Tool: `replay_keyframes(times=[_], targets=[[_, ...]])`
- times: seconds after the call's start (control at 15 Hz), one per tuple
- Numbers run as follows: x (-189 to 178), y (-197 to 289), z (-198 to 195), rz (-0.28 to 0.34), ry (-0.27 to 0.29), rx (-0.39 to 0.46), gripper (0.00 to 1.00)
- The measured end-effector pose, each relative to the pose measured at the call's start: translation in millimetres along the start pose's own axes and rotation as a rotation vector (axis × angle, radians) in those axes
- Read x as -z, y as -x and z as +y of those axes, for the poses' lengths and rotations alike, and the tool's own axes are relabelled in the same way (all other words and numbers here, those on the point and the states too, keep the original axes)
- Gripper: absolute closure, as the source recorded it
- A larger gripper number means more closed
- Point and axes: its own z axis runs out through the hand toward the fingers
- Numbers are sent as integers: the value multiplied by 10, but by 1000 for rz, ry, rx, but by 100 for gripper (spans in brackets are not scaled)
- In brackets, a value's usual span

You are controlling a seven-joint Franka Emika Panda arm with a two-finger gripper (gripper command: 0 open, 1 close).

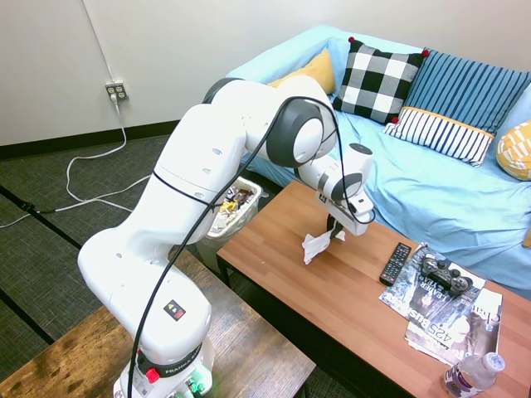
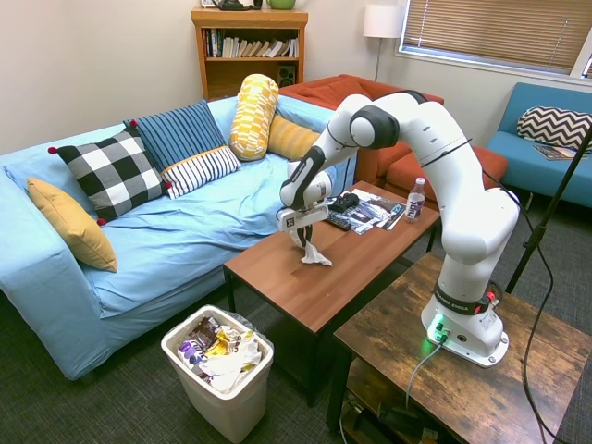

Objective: Throw the tissue in the trash bin

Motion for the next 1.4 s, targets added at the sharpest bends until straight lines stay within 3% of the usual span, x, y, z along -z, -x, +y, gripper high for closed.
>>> replay_keyframes(times=[0.33, 0.67, 0.93, 1.4], targets=[[631, 800, -384, 55, -53, 139, 100], [1006, 2224, -821, 163, -21, 300, 100], [884, 3181, -1039, 198, 20, 396, 100], [97, 4521, -1372, 229, 102, 539, 100]])
